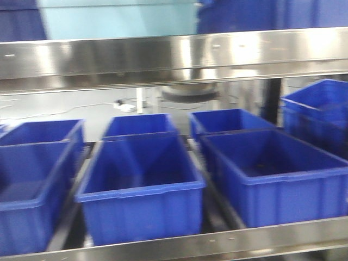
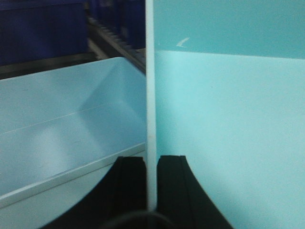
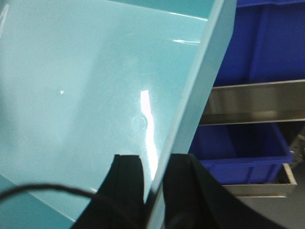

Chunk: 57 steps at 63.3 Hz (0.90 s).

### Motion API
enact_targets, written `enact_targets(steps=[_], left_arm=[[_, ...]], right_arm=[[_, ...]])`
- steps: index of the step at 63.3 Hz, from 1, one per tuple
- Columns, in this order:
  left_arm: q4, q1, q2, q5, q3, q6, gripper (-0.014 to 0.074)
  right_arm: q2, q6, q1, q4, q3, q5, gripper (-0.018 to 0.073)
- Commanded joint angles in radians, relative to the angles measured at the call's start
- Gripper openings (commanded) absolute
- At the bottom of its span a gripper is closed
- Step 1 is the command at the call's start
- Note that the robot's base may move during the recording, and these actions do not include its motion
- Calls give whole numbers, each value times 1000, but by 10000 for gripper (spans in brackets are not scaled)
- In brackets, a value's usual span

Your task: Move two blue bins to right shelf middle

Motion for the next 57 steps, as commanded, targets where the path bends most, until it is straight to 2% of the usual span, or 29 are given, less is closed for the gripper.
enact_targets(steps=[1, 57], left_arm=[[-4, 1, -9, -52, -10, -2, -111], [-4, 1, -9, -52, -10, -2, -111]], right_arm=[[-15, -36, 8, 29, -7, -30, -153], [-15, -36, 8, 29, -7, -30, -153]])
